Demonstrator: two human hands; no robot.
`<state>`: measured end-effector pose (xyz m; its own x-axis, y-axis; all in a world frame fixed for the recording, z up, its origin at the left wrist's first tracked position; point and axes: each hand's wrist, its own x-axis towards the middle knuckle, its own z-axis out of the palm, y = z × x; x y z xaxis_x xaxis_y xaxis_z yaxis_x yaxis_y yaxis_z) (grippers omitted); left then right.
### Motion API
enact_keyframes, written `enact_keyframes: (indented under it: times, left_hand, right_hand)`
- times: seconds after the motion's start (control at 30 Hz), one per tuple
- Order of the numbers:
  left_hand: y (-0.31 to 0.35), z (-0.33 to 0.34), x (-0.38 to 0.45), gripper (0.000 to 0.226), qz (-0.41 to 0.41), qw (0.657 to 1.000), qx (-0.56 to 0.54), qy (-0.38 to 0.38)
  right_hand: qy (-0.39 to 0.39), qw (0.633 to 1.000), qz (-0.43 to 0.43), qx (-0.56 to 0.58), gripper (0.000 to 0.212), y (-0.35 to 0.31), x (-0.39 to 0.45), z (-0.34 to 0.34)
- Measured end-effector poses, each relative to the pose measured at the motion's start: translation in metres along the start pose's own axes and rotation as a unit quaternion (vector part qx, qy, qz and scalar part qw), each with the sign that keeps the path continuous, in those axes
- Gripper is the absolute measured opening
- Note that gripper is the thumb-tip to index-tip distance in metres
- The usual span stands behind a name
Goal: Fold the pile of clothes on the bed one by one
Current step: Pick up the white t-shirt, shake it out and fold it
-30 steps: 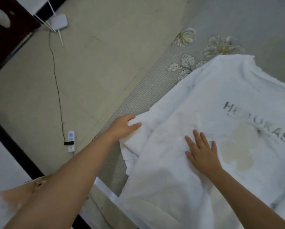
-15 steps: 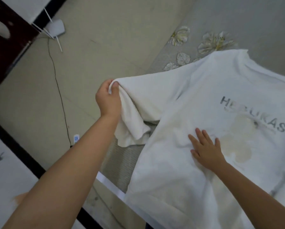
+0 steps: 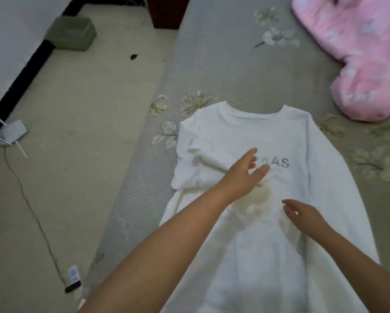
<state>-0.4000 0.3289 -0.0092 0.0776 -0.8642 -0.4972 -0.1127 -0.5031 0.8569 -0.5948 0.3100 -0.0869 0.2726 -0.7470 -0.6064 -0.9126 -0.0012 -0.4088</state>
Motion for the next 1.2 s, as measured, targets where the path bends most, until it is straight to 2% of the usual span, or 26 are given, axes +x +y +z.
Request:
enact_keyframes:
  times: [0.03, 0.1, 0.2, 0.3, 0.4, 0.47, 0.57, 0.63, 0.73, 0.8, 0.9, 0.93, 1.0, 1.07, 1.1, 1.13, 1.17, 1.2]
  left_hand:
    - [-0.015, 0.017, -0.002, 0.051, -0.007, 0.999, 0.036, -0.03]
    - [-0.045, 0.03, -0.006, 0.046, -0.003, 0.997, 0.073, -0.008]
    - [-0.089, 0.012, -0.01, 0.04, 0.007, 0.98, 0.161, 0.12]
    - [-0.132, -0.022, -0.009, 0.046, 0.0, 0.925, 0.32, 0.205]
    - [-0.156, -0.05, -0.003, 0.054, -0.032, 0.877, 0.432, 0.206]
    - [-0.163, -0.063, 0.003, 0.052, -0.04, 0.856, 0.478, 0.194]
    - [-0.167, -0.077, 0.013, 0.031, 0.011, 0.836, 0.514, 0.193]
    - [-0.165, -0.086, 0.019, 0.019, 0.073, 0.825, 0.525, 0.197]
    - [-0.161, -0.103, 0.024, 0.015, 0.121, 0.814, 0.549, 0.143]
    - [-0.164, -0.114, 0.025, 0.022, 0.125, 0.786, 0.6, 0.081]
    - [-0.173, -0.126, 0.023, 0.036, 0.032, 0.764, 0.644, 0.002]
    - [-0.174, -0.128, 0.023, 0.037, 0.006, 0.757, 0.653, -0.019]
    - [-0.171, -0.128, 0.025, 0.037, -0.005, 0.749, 0.661, -0.043]
    - [-0.165, -0.125, 0.031, 0.04, 0.001, 0.721, 0.69, -0.066]
    - [-0.162, -0.123, 0.036, 0.041, 0.0, 0.699, 0.71, -0.085]
    - [-0.157, -0.122, 0.04, 0.042, -0.004, 0.678, 0.727, -0.108]
    - [-0.152, -0.12, 0.043, 0.043, -0.011, 0.659, 0.74, -0.138]
    - [-0.147, -0.119, 0.045, 0.044, -0.023, 0.644, 0.745, -0.172]
  right_hand:
    - [0.001, 1.0, 0.026, 0.01, 0.031, 0.017, -0.006, 0.0]
    - [-0.009, 0.998, 0.053, 0.015, 0.028, 0.044, -0.017, 0.005]
    - [0.01, 0.999, 0.039, 0.016, 0.026, 0.059, -0.022, 0.019]
    - [0.078, 0.996, -0.006, 0.033, 0.027, 0.042, -0.015, 0.032]
    - [0.14, 0.987, -0.066, 0.039, 0.039, 0.007, 0.008, 0.043]
    - [0.157, 0.985, -0.072, 0.012, 0.055, -0.017, 0.033, 0.049]
    - [0.143, 0.989, 0.024, -0.004, 0.068, -0.047, 0.074, 0.05]
    - [0.139, 0.986, 0.072, 0.056, 0.062, -0.056, 0.094, 0.047]
    - [0.184, 0.964, 0.036, 0.191, 0.046, -0.055, 0.102, 0.035]
    - [0.18, 0.955, -0.029, 0.235, 0.043, -0.041, 0.089, 0.024]
    - [0.091, 0.969, -0.177, 0.144, 0.044, 0.0, 0.052, -0.001]
    - [0.064, 0.968, -0.227, 0.08, 0.039, 0.014, 0.04, -0.007]
    - [0.037, 0.949, -0.272, -0.157, 0.029, 0.042, 0.024, -0.013]
    - [-0.077, 0.908, -0.177, -0.371, 0.035, 0.063, 0.017, -0.014]
    - [-0.129, 0.904, -0.113, -0.391, 0.036, 0.076, 0.015, -0.014]
    - [-0.154, 0.918, -0.052, -0.362, 0.036, 0.082, 0.014, -0.016]
    - [-0.137, 0.945, -0.026, -0.296, 0.033, 0.087, 0.014, -0.015]
    - [-0.084, 0.975, 0.0, -0.208, 0.025, 0.085, 0.014, -0.014]
